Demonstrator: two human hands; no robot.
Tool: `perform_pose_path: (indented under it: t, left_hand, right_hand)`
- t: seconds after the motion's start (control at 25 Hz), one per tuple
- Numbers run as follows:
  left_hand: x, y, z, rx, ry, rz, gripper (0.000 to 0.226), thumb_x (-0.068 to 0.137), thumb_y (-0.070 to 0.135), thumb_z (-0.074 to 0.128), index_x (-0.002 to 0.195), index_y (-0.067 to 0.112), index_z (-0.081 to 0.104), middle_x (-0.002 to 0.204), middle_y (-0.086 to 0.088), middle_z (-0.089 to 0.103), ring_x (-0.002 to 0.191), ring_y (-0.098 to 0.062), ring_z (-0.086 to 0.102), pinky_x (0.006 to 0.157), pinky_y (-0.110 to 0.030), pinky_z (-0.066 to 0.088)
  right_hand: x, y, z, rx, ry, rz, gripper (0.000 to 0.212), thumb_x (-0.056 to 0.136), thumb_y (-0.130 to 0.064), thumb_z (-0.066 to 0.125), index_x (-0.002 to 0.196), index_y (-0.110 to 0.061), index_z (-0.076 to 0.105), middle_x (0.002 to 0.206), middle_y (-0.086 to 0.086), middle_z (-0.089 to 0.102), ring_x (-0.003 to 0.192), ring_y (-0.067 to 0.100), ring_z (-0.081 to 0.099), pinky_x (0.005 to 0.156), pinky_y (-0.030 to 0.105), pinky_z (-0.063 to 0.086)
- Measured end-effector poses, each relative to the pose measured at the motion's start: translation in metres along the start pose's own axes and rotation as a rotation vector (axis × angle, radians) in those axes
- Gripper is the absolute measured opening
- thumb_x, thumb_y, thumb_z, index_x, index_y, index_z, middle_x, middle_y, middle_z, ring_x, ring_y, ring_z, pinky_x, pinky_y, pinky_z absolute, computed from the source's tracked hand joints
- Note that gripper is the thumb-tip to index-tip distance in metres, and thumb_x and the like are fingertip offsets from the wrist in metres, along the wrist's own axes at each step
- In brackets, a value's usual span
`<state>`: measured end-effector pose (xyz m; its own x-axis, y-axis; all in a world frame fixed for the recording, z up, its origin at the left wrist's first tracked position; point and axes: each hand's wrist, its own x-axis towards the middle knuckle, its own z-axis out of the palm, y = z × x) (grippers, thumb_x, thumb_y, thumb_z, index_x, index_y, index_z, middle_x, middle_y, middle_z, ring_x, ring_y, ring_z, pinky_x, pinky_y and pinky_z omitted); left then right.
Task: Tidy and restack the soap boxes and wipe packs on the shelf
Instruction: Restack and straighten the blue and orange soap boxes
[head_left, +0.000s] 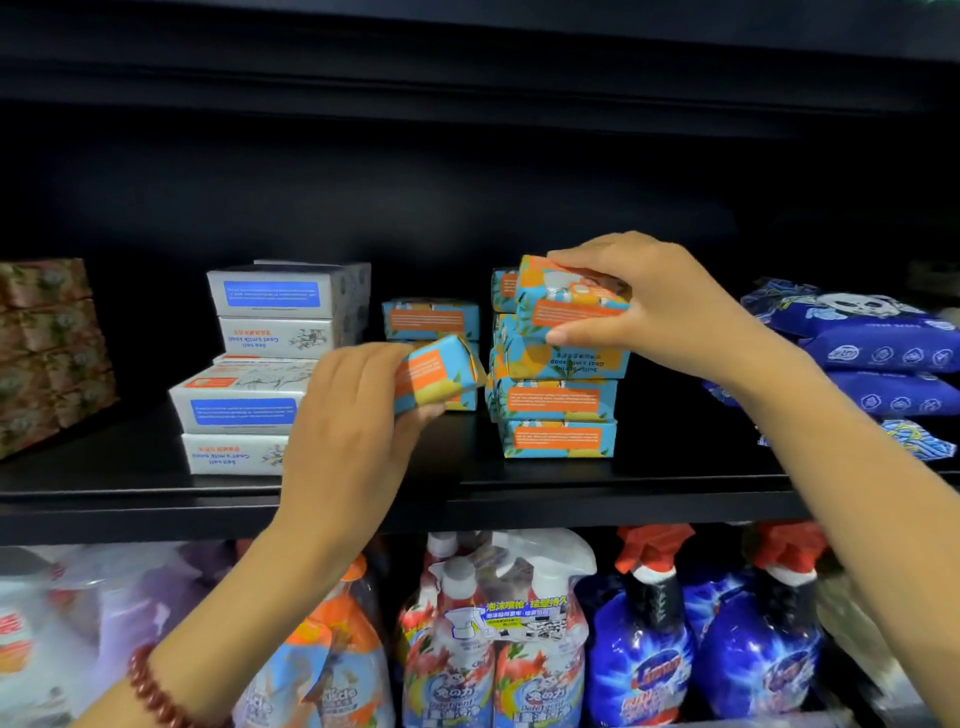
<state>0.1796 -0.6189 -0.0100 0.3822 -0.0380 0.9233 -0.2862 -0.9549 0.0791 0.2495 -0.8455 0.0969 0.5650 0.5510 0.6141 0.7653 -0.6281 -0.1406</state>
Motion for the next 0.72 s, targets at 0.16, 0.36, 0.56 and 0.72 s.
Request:
perform_pose_path:
  t: [0.16,0.36,0.56,0.72]
  left_hand:
    - [-0.008,0.003,-0.001,0.022,-0.036,0.030,0.041,0.077,0.020,0.067,0.106,-0.009,0.060,0.100,-0.022,0.063,0.091,-0.038,0.056,0.082,-0.035,0.037]
    - [-0.012,0.012,-0.006,0.013,-0.005,0.087,0.045,0.084,0.032,0.066,0.104,-0.009,0.061,0.099,-0.021,0.064,0.094,-0.033,0.053,0.084,-0.032,0.037]
    - [-0.015,0.022,-0.014,-0.019,0.034,0.178,0.044,0.086,0.031,0.054,0.104,-0.007,0.062,0.101,-0.018,0.065,0.097,-0.027,0.048,0.087,-0.033,0.039]
    - [-0.017,0.034,-0.011,-0.032,0.050,0.277,0.041,0.085,0.030,0.058,0.102,-0.007,0.064,0.101,-0.017,0.066,0.097,-0.027,0.049,0.087,-0.034,0.041]
  right_hand:
    - [0.011,0.005,0.008,-0.011,-0.052,-0.046,0.054,0.077,-0.045,0.067,0.127,-0.028,0.055,0.110,-0.013,0.053,0.104,0.006,0.047,0.084,0.018,0.040]
    - [0.011,0.004,0.016,-0.069,0.073,-0.104,0.047,0.080,-0.033,0.069,0.124,-0.019,0.059,0.117,-0.004,0.058,0.109,0.009,0.045,0.095,0.033,0.039]
    - [0.013,0.000,0.021,-0.134,0.080,-0.080,0.044,0.084,-0.031,0.065,0.126,-0.019,0.057,0.121,0.001,0.058,0.115,0.017,0.046,0.098,0.036,0.038]
    - [-0.011,0.000,0.020,-0.144,0.364,-0.037,0.041,0.085,-0.027,0.065,0.123,-0.011,0.059,0.122,0.003,0.058,0.117,0.016,0.047,0.097,0.022,0.032]
